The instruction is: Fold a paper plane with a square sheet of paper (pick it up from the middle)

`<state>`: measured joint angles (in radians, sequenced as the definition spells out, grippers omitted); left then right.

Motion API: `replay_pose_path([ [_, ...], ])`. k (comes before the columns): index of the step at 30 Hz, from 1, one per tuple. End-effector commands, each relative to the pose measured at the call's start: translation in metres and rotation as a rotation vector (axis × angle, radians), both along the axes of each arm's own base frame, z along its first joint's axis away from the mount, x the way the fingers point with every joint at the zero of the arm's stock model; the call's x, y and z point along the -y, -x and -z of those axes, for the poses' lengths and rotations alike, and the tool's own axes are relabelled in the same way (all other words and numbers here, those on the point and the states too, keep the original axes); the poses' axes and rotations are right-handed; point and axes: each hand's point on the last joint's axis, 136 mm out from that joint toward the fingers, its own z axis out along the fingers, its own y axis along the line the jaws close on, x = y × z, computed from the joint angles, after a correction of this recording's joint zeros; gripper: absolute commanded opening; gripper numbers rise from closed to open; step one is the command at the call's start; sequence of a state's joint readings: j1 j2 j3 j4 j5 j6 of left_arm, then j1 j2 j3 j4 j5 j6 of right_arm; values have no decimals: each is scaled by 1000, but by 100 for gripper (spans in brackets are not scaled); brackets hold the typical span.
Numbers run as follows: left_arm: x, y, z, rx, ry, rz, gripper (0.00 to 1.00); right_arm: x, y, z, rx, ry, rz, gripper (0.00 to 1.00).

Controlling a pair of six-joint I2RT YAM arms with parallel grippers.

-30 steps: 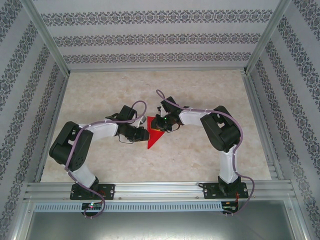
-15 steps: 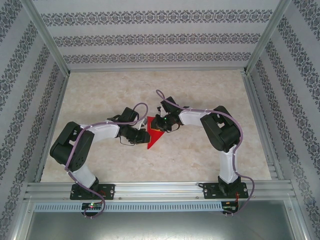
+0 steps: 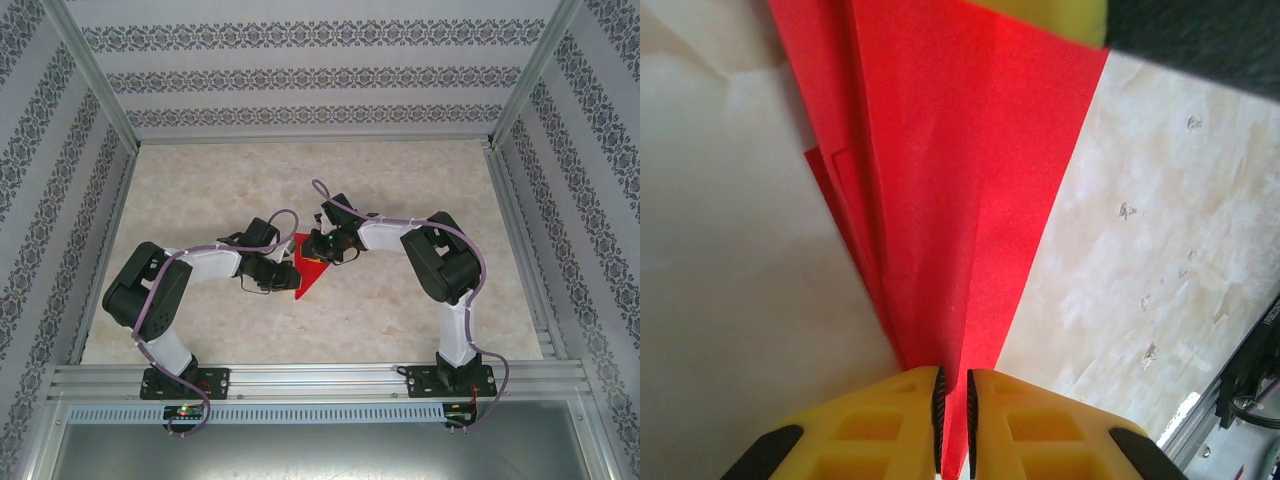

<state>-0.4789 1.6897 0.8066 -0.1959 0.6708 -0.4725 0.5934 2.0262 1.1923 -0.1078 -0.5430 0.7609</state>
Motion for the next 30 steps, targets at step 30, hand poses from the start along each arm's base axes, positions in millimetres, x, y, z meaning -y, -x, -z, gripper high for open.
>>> replay_pose_path([
  [30,-18,37,43,-15,-247,68,18,6,9,-6,1,19,17,22],
])
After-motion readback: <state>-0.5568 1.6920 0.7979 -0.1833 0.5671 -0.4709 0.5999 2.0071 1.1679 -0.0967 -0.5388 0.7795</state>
